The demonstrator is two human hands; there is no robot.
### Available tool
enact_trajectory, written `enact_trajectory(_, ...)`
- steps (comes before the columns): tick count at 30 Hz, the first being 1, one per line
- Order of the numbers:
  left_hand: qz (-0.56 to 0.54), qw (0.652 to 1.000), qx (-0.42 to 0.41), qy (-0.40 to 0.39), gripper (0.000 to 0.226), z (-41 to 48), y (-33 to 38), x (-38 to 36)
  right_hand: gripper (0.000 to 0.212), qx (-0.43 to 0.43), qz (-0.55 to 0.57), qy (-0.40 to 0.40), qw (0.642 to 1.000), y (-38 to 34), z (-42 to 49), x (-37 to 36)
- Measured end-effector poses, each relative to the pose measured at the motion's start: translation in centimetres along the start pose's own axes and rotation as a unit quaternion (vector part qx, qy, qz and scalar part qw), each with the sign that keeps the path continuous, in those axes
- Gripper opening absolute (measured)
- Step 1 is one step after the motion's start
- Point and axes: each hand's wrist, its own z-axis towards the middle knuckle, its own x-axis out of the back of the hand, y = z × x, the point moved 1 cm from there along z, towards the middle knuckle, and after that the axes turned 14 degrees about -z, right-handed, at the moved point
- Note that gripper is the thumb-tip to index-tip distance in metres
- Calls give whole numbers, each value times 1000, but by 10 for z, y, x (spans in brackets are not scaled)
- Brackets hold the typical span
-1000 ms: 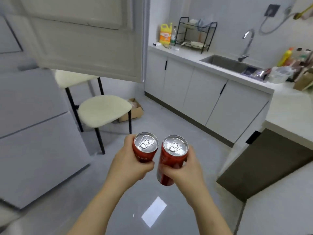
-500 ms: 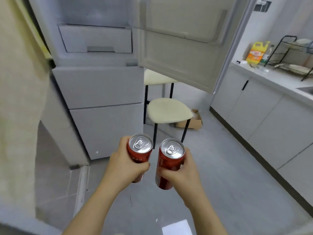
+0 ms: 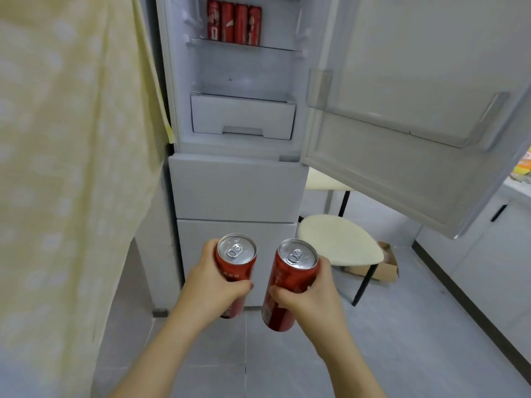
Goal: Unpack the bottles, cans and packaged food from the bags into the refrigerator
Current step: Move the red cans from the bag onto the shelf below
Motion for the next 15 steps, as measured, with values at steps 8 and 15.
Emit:
enact_trajectory(8,-32,998,-53,-26,61,118,22,32,51,46,-2,9,999,-54,103,-39)
enact_trajectory(15,-34,998,-61,-3,65,201,37,54,53,54,15,15,998,-92,176,-71)
